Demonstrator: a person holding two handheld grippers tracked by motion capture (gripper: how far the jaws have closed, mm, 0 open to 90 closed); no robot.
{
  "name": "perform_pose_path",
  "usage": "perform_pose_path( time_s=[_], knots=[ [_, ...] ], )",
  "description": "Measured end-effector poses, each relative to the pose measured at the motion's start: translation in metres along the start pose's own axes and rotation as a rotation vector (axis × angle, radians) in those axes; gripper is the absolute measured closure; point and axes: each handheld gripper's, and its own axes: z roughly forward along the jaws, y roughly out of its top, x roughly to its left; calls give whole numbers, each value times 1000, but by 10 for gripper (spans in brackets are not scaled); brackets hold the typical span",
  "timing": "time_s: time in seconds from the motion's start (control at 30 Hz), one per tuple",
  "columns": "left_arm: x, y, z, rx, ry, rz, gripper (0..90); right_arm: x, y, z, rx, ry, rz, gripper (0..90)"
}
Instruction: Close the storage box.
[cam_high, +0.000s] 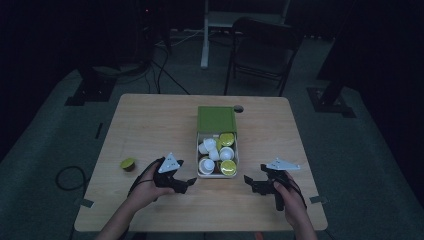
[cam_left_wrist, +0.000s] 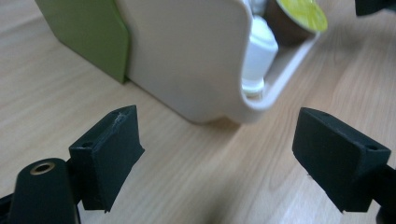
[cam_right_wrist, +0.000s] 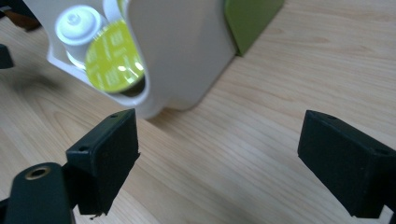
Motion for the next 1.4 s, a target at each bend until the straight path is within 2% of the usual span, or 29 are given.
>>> perform_pose_path(
  time_s=[0.13, 0.33, 0.57, 0.8, 0.93, 1.1, 1.2, 1.4],
  knots=[
    [1, 4, 1, -20, 1, 1, 155, 3, 7, 4, -12, 24, 5, 120],
    [0, 7, 5, -57, 2, -4, 155, 7, 17, 10, -44, 53, 59, 120],
    [4, 11, 8, -69, 23, -23, 155, 6, 24, 18, -49, 62, 37, 136],
    [7, 17, 11, -77, 24, -20, 155, 3, 30, 22, -58, 65, 56, 136],
    [10, 20, 13, -79, 33, -19, 155, 0, 31, 24, -56, 54, 68, 135],
    [13, 23, 15, -71, 54, -11, 155, -2, 31, 27, -49, 63, 75, 124],
    [15, 23, 14, -74, 64, -14, 155, -3, 32, 28, -48, 63, 67, 119],
    [17, 25, 15, -68, 59, -14, 150, -4, 33, 29, -44, 68, 63, 109]
  ],
)
